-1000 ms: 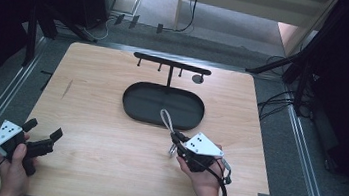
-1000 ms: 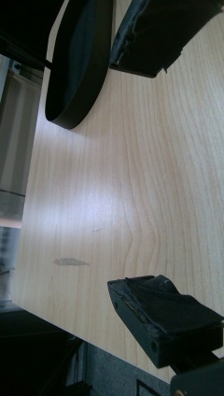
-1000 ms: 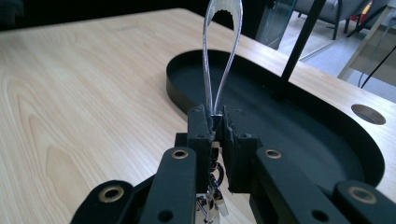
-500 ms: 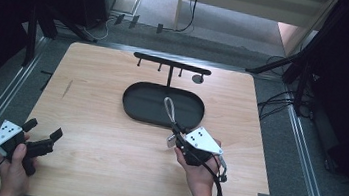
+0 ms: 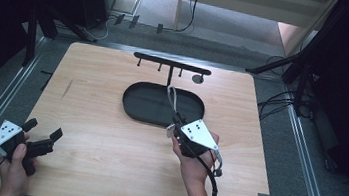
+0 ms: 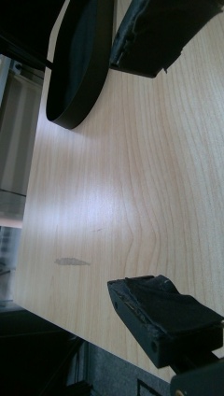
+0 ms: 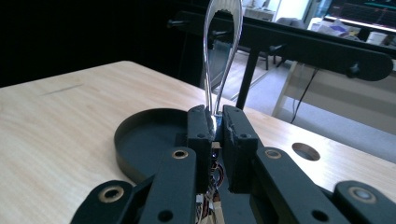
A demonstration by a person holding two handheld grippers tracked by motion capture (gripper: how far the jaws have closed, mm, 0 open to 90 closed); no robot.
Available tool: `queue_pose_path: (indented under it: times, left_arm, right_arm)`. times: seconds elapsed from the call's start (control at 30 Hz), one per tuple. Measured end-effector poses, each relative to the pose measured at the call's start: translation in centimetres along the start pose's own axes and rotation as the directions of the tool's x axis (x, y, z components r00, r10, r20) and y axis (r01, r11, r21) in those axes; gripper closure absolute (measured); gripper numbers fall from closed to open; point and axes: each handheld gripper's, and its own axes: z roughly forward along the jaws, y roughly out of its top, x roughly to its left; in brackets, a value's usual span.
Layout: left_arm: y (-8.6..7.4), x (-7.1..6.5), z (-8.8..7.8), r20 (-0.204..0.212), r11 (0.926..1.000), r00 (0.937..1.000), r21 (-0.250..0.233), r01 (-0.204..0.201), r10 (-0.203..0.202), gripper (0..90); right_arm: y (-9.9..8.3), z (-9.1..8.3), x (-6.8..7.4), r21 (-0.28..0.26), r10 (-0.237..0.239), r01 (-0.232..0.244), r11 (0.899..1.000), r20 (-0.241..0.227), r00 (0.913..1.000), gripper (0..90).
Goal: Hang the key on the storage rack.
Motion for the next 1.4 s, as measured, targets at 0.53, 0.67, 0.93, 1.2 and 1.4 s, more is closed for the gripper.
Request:
queue_pose_path:
  times: [0.53, 0.67, 0.93, 1.2, 1.4]
  left_arm:
    - [0.0, 0.0, 0.0, 0.002, 1.0000, 1.0000, 0.000, 0.001, -0.001, 0.0]
    - [0.0, 0.0, 0.0, 0.001, 1.0000, 1.0000, -0.003, 0.002, -0.002, 0.0]
    - [0.0, 0.0, 0.0, 0.002, 1.0000, 1.0000, -0.003, 0.002, -0.002, 0.0]
    - [0.0, 0.1, 0.0, 0.004, 1.0000, 1.0000, -0.005, 0.005, -0.005, 0.0]
    - [0.0, 0.1, 0.0, 0.006, 0.9999, 1.0000, -0.008, 0.008, -0.008, 0.0]
  right_arm:
    - [1.3, 2.2, -0.7, -0.044, 0.006, -0.002, 0.999, 0.090, 0.9959, 83.0]
    - [1.7, 2.8, -0.9, -0.052, 0.001, 0.006, 0.999, 0.119, 0.9929, 83.0]
    - [1.9, 4.1, -1.1, -0.047, 0.006, 0.001, 0.999, 0.150, 0.9887, 83.0]
    - [1.5, 6.2, -1.3, -0.026, 0.025, -0.021, 0.999, 0.173, 0.9846, 83.0]
    - [0.9, 7.0, -1.5, -0.013, 0.047, -0.046, 0.999, 0.201, 0.9784, 83.0]
